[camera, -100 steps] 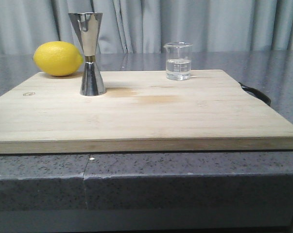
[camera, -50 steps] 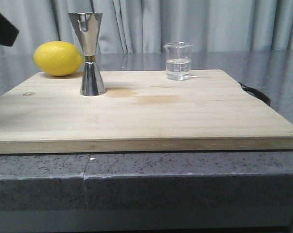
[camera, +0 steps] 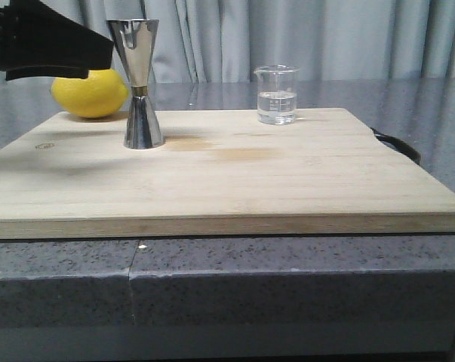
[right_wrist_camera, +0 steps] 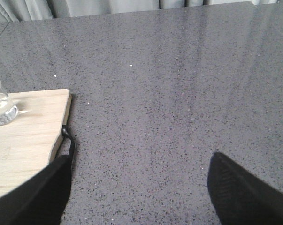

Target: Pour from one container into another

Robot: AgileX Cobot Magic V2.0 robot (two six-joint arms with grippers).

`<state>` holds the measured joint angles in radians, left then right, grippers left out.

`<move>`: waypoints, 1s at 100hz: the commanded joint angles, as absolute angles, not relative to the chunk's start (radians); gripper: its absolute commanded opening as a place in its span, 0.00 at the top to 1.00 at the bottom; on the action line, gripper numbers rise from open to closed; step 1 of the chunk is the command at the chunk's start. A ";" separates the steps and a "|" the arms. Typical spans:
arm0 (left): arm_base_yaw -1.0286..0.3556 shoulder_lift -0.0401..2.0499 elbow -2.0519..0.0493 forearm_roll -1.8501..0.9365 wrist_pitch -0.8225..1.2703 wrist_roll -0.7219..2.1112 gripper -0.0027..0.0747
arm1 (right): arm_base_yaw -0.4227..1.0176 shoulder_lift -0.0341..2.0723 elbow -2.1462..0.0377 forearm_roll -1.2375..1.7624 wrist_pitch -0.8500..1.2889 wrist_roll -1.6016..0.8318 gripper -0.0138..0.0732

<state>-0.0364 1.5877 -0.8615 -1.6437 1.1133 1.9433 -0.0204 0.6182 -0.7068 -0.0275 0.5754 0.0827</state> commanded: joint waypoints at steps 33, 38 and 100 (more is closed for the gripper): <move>-0.097 1.671 -0.911 -1.841 1.241 2.124 0.10 | -0.025 0.626 -0.743 -0.030 0.506 0.076 0.22; -0.115 1.684 -0.929 -1.841 1.236 2.124 0.10 | -0.025 0.626 -0.743 -0.030 0.506 0.076 0.22; -0.153 1.725 -1.003 -1.841 1.215 2.124 0.64 | -0.025 0.626 -0.743 -0.030 0.506 0.076 0.22</move>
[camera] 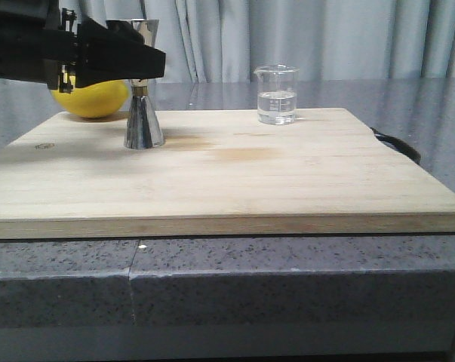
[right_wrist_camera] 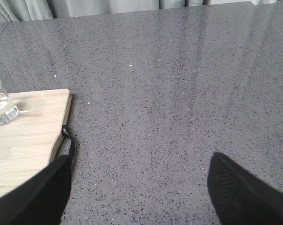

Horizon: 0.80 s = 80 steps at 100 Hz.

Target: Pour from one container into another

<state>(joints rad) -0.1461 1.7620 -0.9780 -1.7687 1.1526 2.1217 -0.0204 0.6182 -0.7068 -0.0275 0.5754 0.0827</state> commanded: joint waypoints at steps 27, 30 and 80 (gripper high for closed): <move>-0.153 1.725 -1.006 -1.841 1.272 2.124 0.67 | -0.025 0.626 -0.743 -0.030 0.506 0.076 0.22; -0.153 1.725 -1.007 -1.841 1.279 2.124 0.67 | -0.025 0.626 -0.743 -0.030 0.506 0.076 0.22; -0.173 1.665 -1.021 -1.841 1.279 2.104 0.67 | -0.023 0.671 -0.743 0.097 0.430 0.000 0.22</move>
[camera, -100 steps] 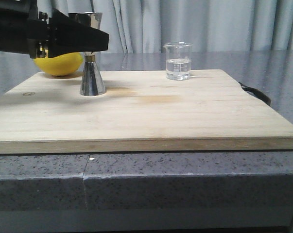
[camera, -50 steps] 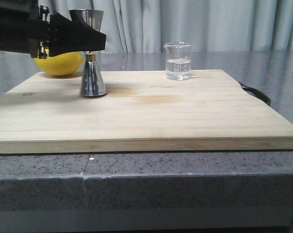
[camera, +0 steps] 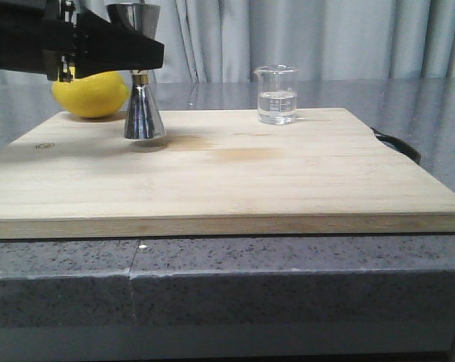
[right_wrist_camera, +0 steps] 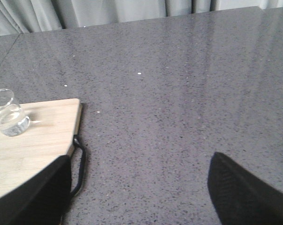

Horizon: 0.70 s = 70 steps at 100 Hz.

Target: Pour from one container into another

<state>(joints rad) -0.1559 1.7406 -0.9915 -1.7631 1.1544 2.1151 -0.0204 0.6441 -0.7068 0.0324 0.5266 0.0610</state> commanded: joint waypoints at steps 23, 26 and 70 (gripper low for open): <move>-0.212 1.616 -1.021 -1.841 1.279 2.104 0.67 | 0.051 0.761 -0.743 0.211 0.365 -0.112 0.22; -0.217 1.614 -1.021 -1.841 1.279 2.104 0.67 | 0.067 0.773 -0.743 0.211 0.352 -0.112 0.22; -0.266 1.614 -1.021 -1.839 1.279 2.104 0.67 | 0.269 1.002 -0.741 0.211 0.106 -0.112 0.22</move>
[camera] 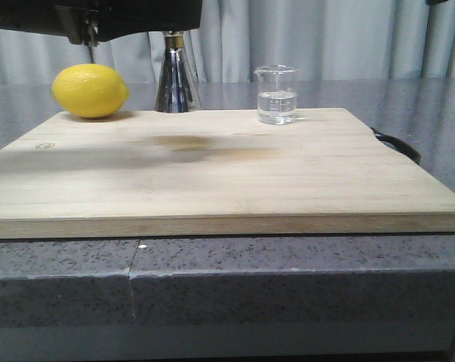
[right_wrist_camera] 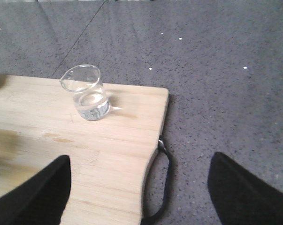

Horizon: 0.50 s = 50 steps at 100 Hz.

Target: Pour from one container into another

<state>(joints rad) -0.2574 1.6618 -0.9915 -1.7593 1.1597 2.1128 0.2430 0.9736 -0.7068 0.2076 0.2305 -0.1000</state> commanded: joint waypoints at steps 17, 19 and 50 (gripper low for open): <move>-0.266 1.614 -1.021 -1.839 1.274 2.104 0.67 | 0.306 1.080 -0.736 0.211 0.020 -0.112 0.22; -0.266 1.614 -1.021 -1.839 1.272 2.104 0.67 | 0.308 1.090 -0.733 0.211 0.007 -0.112 0.22; -0.266 1.614 -1.021 -1.839 1.270 2.104 0.67 | 0.341 1.184 -0.619 0.211 -0.292 -0.110 0.22</move>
<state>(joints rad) -0.2574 1.6618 -0.9915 -1.7593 1.1597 2.1112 0.3237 1.1778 -0.6230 0.2118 -0.1153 -0.1000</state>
